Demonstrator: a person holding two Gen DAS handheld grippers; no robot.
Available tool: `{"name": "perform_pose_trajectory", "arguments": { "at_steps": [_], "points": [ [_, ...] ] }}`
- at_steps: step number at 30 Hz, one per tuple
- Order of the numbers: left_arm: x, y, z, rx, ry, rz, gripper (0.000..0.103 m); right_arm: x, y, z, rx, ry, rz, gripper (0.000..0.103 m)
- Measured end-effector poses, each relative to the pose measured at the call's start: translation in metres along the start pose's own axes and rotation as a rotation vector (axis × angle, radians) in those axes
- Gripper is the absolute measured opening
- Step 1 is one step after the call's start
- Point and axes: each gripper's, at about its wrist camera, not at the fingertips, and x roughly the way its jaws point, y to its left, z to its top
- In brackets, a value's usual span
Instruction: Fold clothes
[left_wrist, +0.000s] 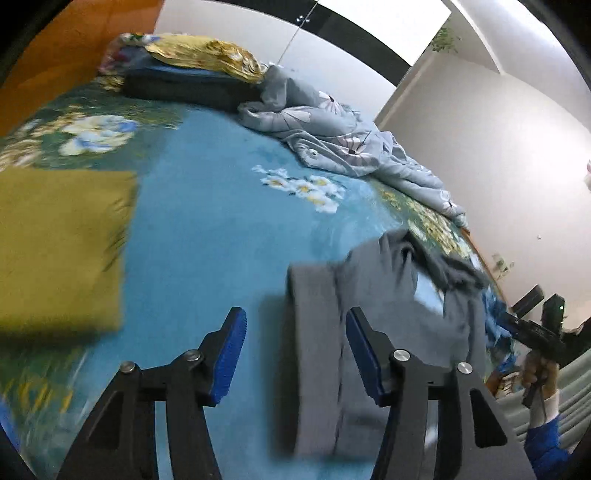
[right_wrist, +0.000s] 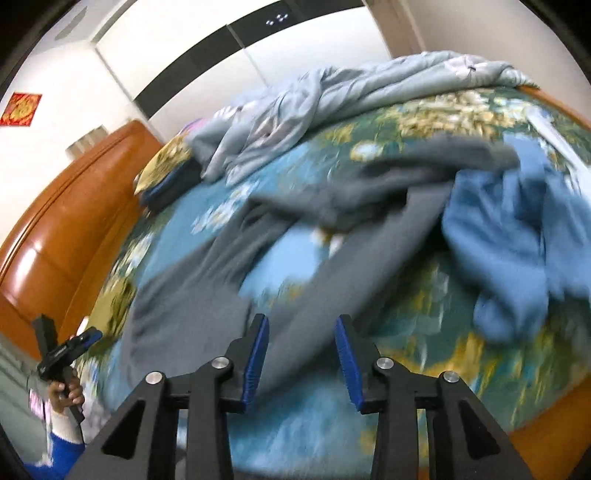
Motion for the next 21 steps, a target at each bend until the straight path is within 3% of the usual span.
{"name": "perform_pose_trajectory", "arguments": {
  "at_steps": [5,9,15,17,18,21],
  "points": [
    [0.077,0.013,0.035,-0.098,0.137,0.009,0.058,0.047,-0.033,0.058,0.18,-0.031,-0.019,0.041],
    [0.103,0.017,0.041,-0.168,0.198,-0.085,0.058,0.058,-0.07,0.084,0.307,-0.104,-0.11,0.04],
    [0.125,-0.008,0.038,-0.111,0.226,-0.078,0.055,0.075,-0.107,0.096,0.409,-0.088,-0.14,0.041],
    [0.124,-0.011,0.039,-0.093,0.198,-0.04,0.034,0.076,-0.111,0.097,0.419,-0.106,-0.143,0.04],
    [0.123,-0.009,0.04,-0.105,0.191,-0.036,0.012,0.076,-0.112,0.098,0.424,-0.115,-0.146,0.037],
    [0.117,-0.005,0.044,-0.151,0.15,-0.044,0.004,0.068,-0.113,0.104,0.422,-0.153,-0.139,0.007]
  ]
}}
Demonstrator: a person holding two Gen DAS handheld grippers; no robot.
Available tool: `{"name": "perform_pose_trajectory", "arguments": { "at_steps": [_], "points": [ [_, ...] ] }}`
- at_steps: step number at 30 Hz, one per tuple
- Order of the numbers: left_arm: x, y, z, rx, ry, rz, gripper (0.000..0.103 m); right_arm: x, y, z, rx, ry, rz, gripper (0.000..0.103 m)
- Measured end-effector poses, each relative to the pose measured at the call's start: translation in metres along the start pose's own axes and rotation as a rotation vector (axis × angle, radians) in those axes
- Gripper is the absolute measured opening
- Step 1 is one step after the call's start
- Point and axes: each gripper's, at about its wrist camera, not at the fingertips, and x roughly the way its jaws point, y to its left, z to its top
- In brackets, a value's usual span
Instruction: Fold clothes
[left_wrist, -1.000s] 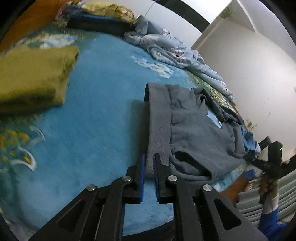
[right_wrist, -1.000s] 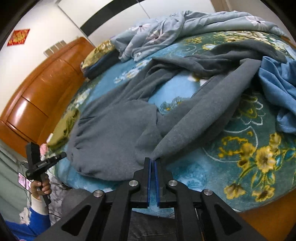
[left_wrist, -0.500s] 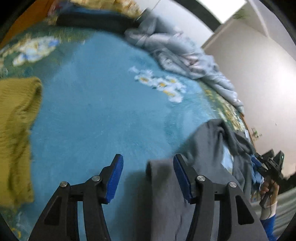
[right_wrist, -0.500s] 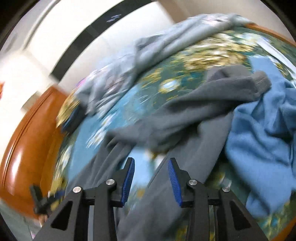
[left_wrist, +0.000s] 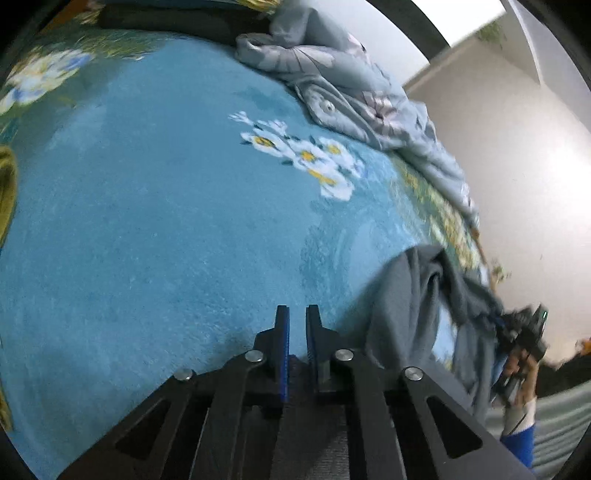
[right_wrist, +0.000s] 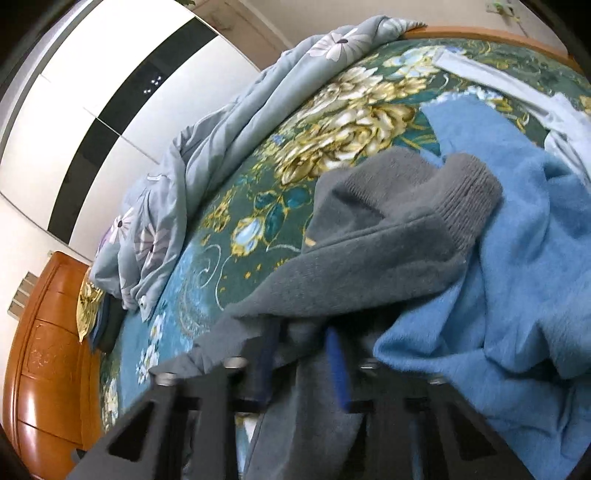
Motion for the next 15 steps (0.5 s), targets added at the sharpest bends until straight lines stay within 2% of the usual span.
{"name": "perform_pose_trajectory", "arguments": {
  "at_steps": [3,5,7,9,12,15],
  "points": [
    [-0.024,-0.003,-0.002,0.003,-0.087,-0.018,0.0,-0.012,0.004,0.007,-0.008,-0.044,0.02,0.005],
    [-0.049,-0.007,-0.003,0.023,-0.157,-0.045,0.0,-0.037,0.015,0.012,-0.043,-0.094,0.038,0.004],
    [-0.079,-0.012,-0.005,0.062,-0.233,-0.057,0.0,-0.067,0.036,0.016,-0.113,-0.148,0.063,0.004],
    [-0.093,-0.015,-0.003,0.086,-0.273,-0.048,0.0,-0.096,0.066,0.025,-0.21,-0.205,0.072,0.004],
    [-0.089,-0.018,-0.003,0.111,-0.261,-0.029,0.0,-0.104,0.116,0.048,-0.322,-0.235,0.034,0.004],
    [-0.074,-0.02,-0.006,0.122,-0.218,0.007,0.0,-0.059,0.148,0.072,-0.374,-0.162,-0.03,0.004]
  ]
}}
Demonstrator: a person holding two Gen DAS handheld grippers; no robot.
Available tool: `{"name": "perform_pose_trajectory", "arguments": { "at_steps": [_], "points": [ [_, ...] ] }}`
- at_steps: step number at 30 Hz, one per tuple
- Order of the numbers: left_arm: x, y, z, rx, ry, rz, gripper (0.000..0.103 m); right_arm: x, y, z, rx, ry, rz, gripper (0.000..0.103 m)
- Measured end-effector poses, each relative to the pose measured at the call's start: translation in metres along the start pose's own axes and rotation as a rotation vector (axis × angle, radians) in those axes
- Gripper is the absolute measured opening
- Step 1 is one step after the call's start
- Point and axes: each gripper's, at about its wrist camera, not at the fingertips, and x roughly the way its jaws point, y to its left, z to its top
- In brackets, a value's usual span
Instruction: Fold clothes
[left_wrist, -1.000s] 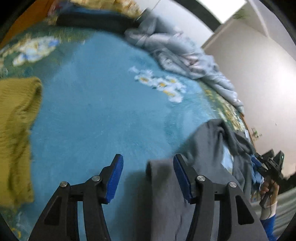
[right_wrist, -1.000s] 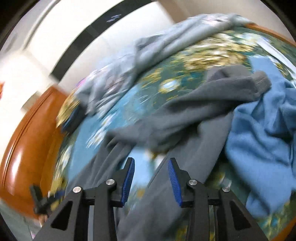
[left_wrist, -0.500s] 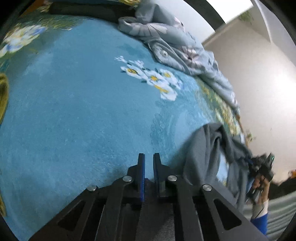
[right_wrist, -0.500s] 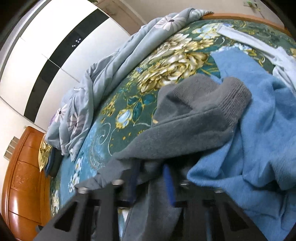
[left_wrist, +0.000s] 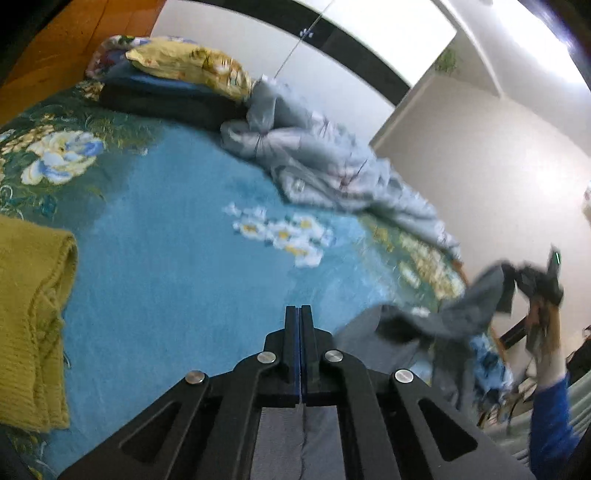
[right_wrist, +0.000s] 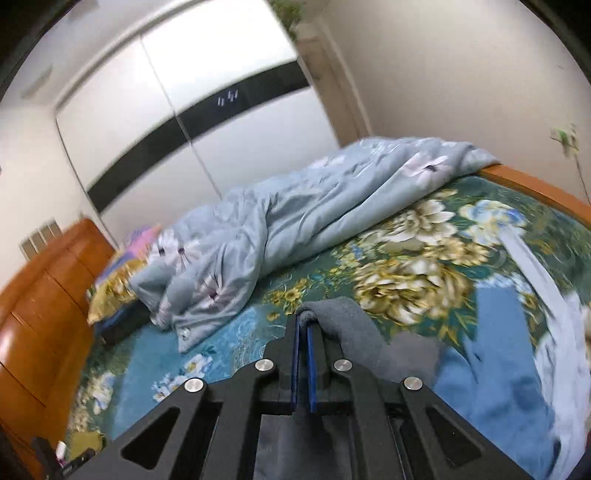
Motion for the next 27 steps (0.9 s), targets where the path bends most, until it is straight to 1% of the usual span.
{"name": "perform_pose_trajectory", "arguments": {
  "at_steps": [3,4,7,8,9,10,11,12,13,15,16,18,20,24,26,27],
  "points": [
    [0.011,0.001,-0.008,0.018,0.043,0.028,0.0,0.079,0.012,-0.006,-0.018,0.128,-0.065,0.005],
    [0.013,0.002,-0.01,0.027,0.055,0.039,0.0,0.099,0.014,-0.011,-0.02,0.161,-0.069,0.008],
    [0.019,0.007,-0.013,0.038,0.082,0.07,0.001,0.14,0.016,-0.034,-0.015,0.229,-0.031,0.009],
    [0.021,0.01,-0.014,0.034,0.088,0.077,0.002,0.145,0.016,-0.039,-0.019,0.237,-0.01,0.009],
    [0.024,0.015,-0.014,0.022,0.097,0.078,0.007,0.141,0.015,-0.042,-0.03,0.229,0.021,0.013],
    [0.028,0.02,-0.015,0.001,0.111,0.071,0.02,0.137,0.014,-0.044,-0.041,0.221,0.051,0.025],
    [0.031,0.024,-0.016,-0.02,0.123,0.061,0.03,0.13,0.013,-0.046,-0.055,0.208,0.073,0.031],
    [0.036,0.029,-0.017,-0.046,0.136,0.045,0.043,0.12,0.01,-0.045,-0.07,0.187,0.082,0.04],
    [0.041,0.033,-0.019,-0.074,0.151,0.021,0.044,0.111,0.003,-0.046,-0.074,0.177,0.079,0.047],
    [0.054,0.037,-0.024,-0.117,0.187,-0.027,0.045,0.099,-0.014,-0.052,-0.058,0.188,0.049,0.049],
    [0.06,0.039,-0.027,-0.14,0.205,-0.047,0.045,0.097,-0.022,-0.057,-0.047,0.207,0.034,0.049],
    [0.069,0.042,-0.03,-0.182,0.235,-0.071,0.046,0.106,-0.044,-0.076,0.014,0.287,0.009,0.049],
    [0.076,0.043,-0.031,-0.215,0.247,-0.095,0.047,0.117,-0.065,-0.093,0.091,0.339,0.009,0.049],
    [0.082,0.041,-0.03,-0.238,0.255,-0.1,0.046,0.135,-0.09,-0.114,0.235,0.364,0.051,0.049],
    [0.084,0.039,-0.03,-0.24,0.251,-0.097,0.045,0.14,-0.091,-0.117,0.248,0.353,0.048,0.048],
    [0.085,0.036,-0.03,-0.237,0.247,-0.1,0.043,0.141,-0.088,-0.117,0.241,0.352,0.044,0.048]
  ]
}}
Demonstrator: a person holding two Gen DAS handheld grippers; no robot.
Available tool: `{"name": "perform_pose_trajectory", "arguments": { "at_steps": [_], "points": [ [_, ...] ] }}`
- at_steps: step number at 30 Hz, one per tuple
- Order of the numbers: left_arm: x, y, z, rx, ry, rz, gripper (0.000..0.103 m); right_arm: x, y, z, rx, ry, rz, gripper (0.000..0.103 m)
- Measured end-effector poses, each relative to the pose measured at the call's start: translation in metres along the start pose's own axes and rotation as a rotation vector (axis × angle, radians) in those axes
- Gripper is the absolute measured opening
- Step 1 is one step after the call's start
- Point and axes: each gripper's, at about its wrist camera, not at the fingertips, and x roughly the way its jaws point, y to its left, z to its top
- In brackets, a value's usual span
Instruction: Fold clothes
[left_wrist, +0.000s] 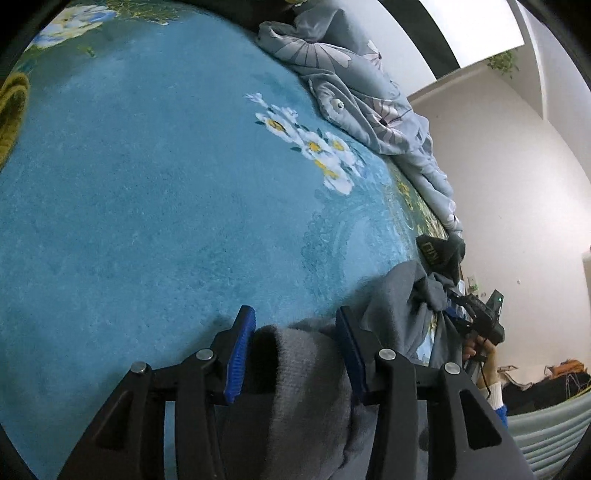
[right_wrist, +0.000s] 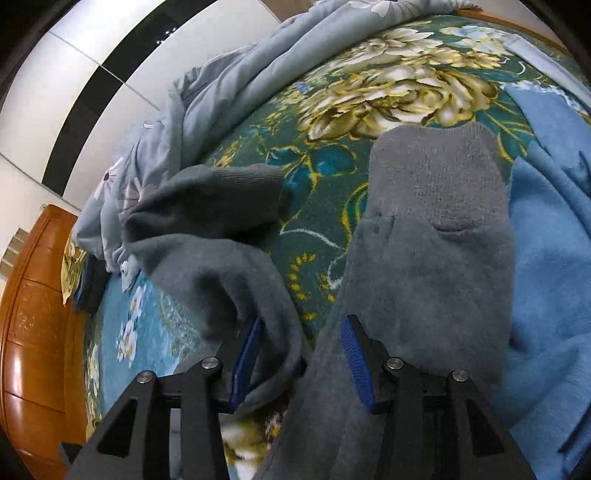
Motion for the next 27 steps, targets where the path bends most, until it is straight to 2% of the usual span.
{"name": "perform_pose_trajectory", "arguments": {
  "at_steps": [2,3,4,6,9,12,15,17,20,24,27],
  "points": [
    [0.003,-0.008,-0.002,0.017,-0.009,-0.017,0.024,0.001,0.004,-0.001,-0.011,0.0,0.007,0.041],
    [0.005,-0.013,-0.003,0.022,-0.01,-0.024,0.017,0.0,0.006,0.0,-0.013,0.004,0.037,0.02],
    [0.006,-0.017,-0.004,0.027,-0.016,-0.028,0.013,0.001,0.006,0.0,-0.004,0.01,0.07,0.008],
    [-0.002,-0.027,-0.003,0.043,-0.054,-0.022,0.006,-0.003,0.01,-0.001,0.015,0.005,0.1,0.007],
    [-0.034,-0.042,0.002,0.077,-0.166,-0.024,0.0,-0.027,0.018,0.001,0.019,-0.053,0.137,0.006],
    [-0.065,-0.054,0.002,0.136,-0.24,-0.011,0.0,-0.075,0.029,0.002,-0.001,-0.166,0.207,0.006],
    [-0.095,-0.066,0.001,0.201,-0.302,0.01,0.0,-0.134,0.054,-0.004,-0.09,-0.275,0.241,0.006],
    [-0.097,-0.069,-0.003,0.234,-0.3,0.037,0.0,-0.173,0.075,-0.009,-0.168,-0.351,0.25,0.006],
    [-0.086,-0.067,-0.008,0.25,-0.269,0.069,0.0,-0.208,0.109,0.0,-0.251,-0.438,0.23,0.006],
    [-0.062,-0.059,-0.011,0.22,-0.204,0.09,0.0,-0.19,0.151,0.032,-0.291,-0.409,0.168,0.006],
    [-0.052,-0.054,-0.015,0.219,-0.176,0.124,0.0,-0.123,0.17,0.059,-0.307,-0.304,0.057,0.01]
  ]
}}
